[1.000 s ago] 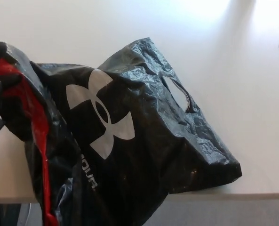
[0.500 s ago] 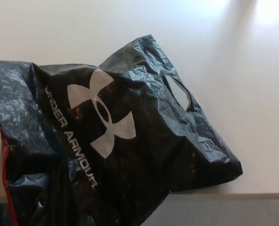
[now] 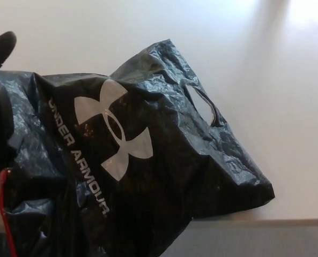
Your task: A plastic bag is kept in the middle of the desk and the robot uses both its hands to grab the bag from the left and right and brings its hands close together to compress the bag
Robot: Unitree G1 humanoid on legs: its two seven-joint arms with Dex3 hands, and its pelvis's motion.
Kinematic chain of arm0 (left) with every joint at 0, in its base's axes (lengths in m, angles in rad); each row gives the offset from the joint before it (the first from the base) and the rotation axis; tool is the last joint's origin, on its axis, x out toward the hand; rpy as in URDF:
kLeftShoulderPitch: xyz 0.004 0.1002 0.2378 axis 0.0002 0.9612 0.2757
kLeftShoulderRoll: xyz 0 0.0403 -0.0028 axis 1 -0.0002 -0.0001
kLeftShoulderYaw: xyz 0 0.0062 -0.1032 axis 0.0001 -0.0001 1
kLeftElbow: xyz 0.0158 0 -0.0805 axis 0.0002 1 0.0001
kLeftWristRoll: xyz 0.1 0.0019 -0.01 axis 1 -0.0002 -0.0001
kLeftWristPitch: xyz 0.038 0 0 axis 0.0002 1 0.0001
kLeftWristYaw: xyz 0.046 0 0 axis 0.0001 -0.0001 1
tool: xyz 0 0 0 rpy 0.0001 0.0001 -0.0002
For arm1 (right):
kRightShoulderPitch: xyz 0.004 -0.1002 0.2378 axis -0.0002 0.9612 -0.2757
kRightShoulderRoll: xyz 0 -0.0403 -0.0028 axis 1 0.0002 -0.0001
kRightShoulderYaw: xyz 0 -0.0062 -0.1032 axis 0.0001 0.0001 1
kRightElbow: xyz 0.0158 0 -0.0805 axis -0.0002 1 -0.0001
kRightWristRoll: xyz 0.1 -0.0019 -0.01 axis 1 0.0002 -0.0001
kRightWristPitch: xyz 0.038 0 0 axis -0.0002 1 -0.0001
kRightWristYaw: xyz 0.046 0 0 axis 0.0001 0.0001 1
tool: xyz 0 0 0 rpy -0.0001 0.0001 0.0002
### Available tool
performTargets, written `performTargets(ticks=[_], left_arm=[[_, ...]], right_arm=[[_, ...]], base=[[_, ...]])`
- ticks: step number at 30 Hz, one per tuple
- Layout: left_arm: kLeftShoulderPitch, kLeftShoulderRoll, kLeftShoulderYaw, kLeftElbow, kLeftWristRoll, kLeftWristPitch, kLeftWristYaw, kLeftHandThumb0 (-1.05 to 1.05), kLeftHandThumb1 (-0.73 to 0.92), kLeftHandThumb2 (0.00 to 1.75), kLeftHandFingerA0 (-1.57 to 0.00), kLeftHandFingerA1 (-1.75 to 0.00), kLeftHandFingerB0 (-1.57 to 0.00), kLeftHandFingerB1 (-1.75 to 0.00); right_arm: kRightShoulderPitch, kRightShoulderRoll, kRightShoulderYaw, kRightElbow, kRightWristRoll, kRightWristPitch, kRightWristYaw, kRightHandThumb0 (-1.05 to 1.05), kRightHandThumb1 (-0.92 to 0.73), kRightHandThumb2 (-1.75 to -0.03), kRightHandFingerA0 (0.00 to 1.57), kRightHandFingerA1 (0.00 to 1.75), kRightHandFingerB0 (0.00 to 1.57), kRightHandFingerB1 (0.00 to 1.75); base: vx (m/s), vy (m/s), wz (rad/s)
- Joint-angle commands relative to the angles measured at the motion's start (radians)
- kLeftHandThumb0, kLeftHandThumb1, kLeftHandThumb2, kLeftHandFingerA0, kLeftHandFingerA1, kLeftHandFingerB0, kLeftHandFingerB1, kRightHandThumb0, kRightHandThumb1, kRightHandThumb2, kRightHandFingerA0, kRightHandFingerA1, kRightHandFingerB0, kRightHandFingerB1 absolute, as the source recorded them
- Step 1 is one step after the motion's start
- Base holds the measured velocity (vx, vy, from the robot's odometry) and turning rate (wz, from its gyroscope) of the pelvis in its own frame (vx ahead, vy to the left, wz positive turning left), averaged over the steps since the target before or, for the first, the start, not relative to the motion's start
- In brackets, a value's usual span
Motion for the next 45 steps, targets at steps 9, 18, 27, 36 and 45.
performTargets(ticks=[9,18,27,36,45], left_arm=[[0.481,-0.080,0.133,0.184,-0.139,-0.503,-0.199,-0.74,0.92,0.74,-0.19,-0.37,-0.19,-0.32],[0.561,-0.115,0.178,0.470,-0.115,-0.622,-0.205,-0.34,0.58,1.15,-0.02,-0.49,-0.01,-0.47],[0.541,-0.109,0.156,0.510,-0.082,-0.664,-0.191,-0.34,0.59,1.15,-0.01,-0.49,0.00,-0.47],[0.510,-0.106,0.137,0.548,-0.034,-0.742,-0.182,-0.33,0.61,1.17,-0.01,-0.49,0.00,-0.47],[0.423,-0.078,0.138,0.618,0.003,-0.812,-0.169,-0.65,0.92,0.75,-0.20,-0.38,-0.17,-0.33]], right_arm=[[0.252,-0.089,-0.057,0.384,-0.137,-0.224,0.075,-0.79,-0.59,-0.93,0.00,0.12,0.00,0.11],[0.205,-0.057,-0.050,0.503,-0.187,-0.150,-0.007,-0.75,-0.62,-0.95,0.00,0.17,0.00,0.14],[0.199,-0.009,-0.031,0.530,-0.271,-0.138,-0.069,-0.74,-0.65,-0.95,0.00,0.16,0.00,0.13],[0.144,0.038,-0.031,0.600,-0.342,-0.166,-0.148,-0.70,-0.68,-1.03,0.00,0.24,0.00,0.23],[0.120,0.073,-0.036,0.606,-0.471,-0.142,-0.250,-0.75,-0.75,-1.04,0.03,0.24,0.03,0.21]], base=[[0.00,0.000,0.00],[0.00,0.000,0.00],[0.00,0.000,0.00],[0.00,0.000,0.00],[0.00,0.000,0.00]])
